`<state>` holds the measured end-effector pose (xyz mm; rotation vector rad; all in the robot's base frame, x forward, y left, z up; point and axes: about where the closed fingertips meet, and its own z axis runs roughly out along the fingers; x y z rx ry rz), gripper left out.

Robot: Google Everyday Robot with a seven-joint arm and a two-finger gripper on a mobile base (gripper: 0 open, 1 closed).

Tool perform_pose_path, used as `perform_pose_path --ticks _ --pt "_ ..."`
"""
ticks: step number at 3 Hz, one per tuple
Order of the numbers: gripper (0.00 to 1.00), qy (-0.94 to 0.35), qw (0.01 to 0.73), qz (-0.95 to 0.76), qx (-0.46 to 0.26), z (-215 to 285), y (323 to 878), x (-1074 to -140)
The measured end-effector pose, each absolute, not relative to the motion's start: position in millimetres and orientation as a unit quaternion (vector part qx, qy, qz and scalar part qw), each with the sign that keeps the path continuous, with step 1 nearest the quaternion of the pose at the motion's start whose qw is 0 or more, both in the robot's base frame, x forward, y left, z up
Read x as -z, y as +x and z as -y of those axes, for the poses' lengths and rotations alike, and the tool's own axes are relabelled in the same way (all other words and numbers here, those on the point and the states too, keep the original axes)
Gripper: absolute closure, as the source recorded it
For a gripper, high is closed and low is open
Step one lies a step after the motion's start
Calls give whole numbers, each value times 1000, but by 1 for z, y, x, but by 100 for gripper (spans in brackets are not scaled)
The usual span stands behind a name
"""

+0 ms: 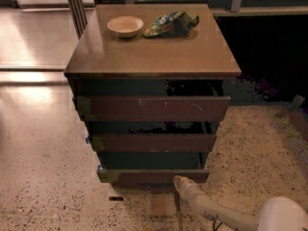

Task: Close bottom drawer

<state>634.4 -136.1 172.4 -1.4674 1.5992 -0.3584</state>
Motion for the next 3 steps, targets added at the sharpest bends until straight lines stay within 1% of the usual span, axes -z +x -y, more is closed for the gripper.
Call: perform_pose_path --ticks 1,2,3 --pt "100 -582 478 -646 123 135 639 -176" --pt "100 -573 503 -637 118 134 652 -182" --pt "100 -562 532 -620 131 136 679 -178"
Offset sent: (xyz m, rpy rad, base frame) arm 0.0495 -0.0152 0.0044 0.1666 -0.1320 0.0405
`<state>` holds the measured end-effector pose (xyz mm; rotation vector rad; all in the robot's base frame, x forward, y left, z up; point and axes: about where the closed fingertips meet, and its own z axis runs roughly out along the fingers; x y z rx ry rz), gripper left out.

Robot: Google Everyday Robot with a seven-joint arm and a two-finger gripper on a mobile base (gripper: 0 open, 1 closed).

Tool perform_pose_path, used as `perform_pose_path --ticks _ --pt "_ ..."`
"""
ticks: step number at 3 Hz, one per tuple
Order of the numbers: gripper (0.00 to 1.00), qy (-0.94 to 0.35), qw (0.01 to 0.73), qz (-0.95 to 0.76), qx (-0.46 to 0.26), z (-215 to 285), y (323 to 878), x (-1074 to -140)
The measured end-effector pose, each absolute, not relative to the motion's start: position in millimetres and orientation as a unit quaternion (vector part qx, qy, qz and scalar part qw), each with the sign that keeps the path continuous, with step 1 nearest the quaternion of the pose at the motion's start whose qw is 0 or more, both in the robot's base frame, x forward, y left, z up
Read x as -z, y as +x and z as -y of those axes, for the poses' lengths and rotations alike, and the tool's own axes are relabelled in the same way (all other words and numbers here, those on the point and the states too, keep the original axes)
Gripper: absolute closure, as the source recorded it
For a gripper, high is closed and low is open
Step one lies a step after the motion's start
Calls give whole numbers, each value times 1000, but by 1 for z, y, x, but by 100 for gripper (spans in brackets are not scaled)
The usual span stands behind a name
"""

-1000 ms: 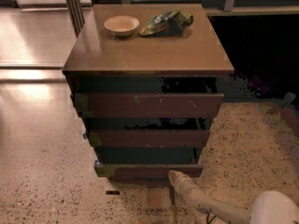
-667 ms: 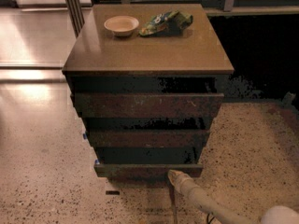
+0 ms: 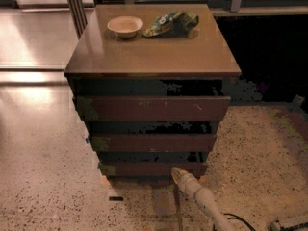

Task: Close bottom drawer

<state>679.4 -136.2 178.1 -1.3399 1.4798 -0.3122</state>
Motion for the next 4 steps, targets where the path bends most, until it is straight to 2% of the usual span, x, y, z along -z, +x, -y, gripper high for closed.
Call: perform_pose_path --ticks 2,4 --pt "100 -556 539 -621 124 135 679 -180" --pt "100 -500 604 -616 73 135 692 -190"
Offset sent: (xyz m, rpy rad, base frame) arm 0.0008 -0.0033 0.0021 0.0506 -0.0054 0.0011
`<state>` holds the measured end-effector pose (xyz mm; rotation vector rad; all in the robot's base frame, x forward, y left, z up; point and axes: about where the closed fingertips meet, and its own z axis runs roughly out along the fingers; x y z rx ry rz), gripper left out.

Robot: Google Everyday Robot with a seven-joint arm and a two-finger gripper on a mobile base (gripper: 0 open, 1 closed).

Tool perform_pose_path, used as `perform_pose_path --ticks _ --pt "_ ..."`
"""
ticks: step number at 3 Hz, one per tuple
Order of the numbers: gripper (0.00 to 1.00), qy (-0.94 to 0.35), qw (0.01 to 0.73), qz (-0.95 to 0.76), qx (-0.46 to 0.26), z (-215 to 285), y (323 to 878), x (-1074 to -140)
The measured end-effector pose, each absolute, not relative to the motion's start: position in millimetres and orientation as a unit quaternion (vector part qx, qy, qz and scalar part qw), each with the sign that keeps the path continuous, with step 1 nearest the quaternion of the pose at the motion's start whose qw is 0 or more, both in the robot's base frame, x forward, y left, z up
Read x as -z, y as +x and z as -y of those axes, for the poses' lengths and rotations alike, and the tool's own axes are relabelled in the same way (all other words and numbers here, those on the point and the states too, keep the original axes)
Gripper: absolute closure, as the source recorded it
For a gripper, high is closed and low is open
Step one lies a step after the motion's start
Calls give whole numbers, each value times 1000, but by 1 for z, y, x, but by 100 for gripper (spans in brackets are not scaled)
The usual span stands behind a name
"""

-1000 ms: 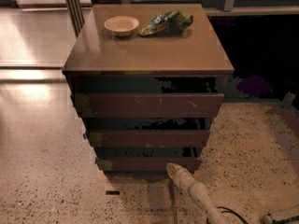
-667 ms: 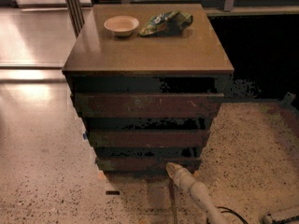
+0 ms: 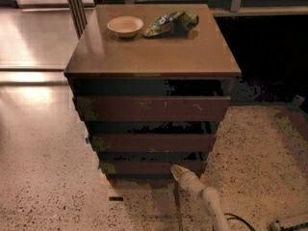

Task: Close bottom drawer

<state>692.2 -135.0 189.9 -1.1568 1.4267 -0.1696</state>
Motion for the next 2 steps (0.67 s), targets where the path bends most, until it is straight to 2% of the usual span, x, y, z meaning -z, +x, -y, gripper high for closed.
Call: perform_pose_path --ticks 2 --pt "100 -480 626 -612 53 133 697 -190"
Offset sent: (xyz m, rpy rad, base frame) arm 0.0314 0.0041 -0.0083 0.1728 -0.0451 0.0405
